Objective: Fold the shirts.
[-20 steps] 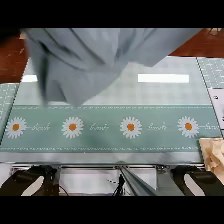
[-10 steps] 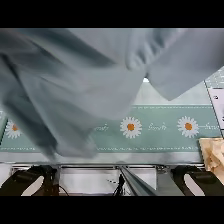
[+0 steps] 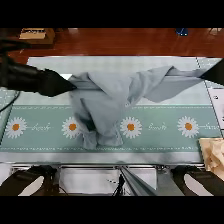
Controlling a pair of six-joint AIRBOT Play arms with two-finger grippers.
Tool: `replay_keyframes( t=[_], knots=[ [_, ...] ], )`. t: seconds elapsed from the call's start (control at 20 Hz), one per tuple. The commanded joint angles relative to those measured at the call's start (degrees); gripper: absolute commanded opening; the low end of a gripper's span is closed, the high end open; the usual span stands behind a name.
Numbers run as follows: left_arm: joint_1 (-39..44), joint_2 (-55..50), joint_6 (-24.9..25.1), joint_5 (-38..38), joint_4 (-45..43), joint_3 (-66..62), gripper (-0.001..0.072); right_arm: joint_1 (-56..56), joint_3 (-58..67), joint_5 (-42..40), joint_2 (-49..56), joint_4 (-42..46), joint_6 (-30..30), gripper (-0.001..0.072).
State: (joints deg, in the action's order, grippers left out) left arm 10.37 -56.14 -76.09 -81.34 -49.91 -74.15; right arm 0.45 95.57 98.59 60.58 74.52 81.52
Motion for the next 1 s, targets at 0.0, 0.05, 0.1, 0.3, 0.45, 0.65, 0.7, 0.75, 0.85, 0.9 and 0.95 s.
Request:
replay_keyframes(
  t=[0.0,0.05,0.1,0.3,0.45,0.65,0.7,0.75,0.85,0.9,0.95],
  knots=[
    [0.1,-7.3,2.6,6.9,-0.1,6.0,0.0022,0.0,-1.6,-7.1,10.1,1.0,-3.7,0.0013],
    [0.5,-10.2,2.6,8.7,0.0,6.0,0.0022,0.0,-1.6,-9.7,13.3,0.5,-4.3,0.0013],
    [1.2,-12.9,2.6,10.7,0.0,6.0,0.0022,0.0,-1.6,-12.0,16.5,0.2,-5.0,0.0013],
    [2.1,-23.0,2.5,18.5,0.0,6.0,0.0023,0.0,-1.6,-17.6,25.9,0.0,-6.4,0.0013],
    [1.6,-29.0,1.9,17.9,0.0,6.0,0.0192,0.0,-1.6,-18.1,29.9,0.0,-6.4,0.0013],
    [-3.8,-28.3,-0.7,13.8,-1.4,3.4,0.0423,-0.4,-1.6,-19.3,29.8,-0.8,-7.7,0.0014],
    [-6.5,-27.2,-0.7,10.1,-3.1,1.3,0.0423,-0.8,-1.5,-19.3,29.7,-1.2,-7.7,0.0014],
    [-9.2,-26.2,-0.7,5.3,-4.5,-0.7,0.0423,-0.8,-1.5,-19.3,29.4,-1.2,-7.7,0.0014],
    [-14.4,-23.8,-2.3,-5.7,-7.3,-2.4,0.0423,-1.1,-1.5,-19.1,29.1,-1.4,-7.1,0.0014],
    [-16.4,-22.3,-2.9,-9.6,-9.2,-1.4,0.0423,-1.2,-1.5,-18.8,29.1,-1.4,-7.0,0.0014],
    [-17.7,-20.7,-2.9,-11.7,-10.2,0.5,0.0423,-1.2,-1.5,-18.4,29.1,-1.4,-7.0,0.0014]
  ],
)
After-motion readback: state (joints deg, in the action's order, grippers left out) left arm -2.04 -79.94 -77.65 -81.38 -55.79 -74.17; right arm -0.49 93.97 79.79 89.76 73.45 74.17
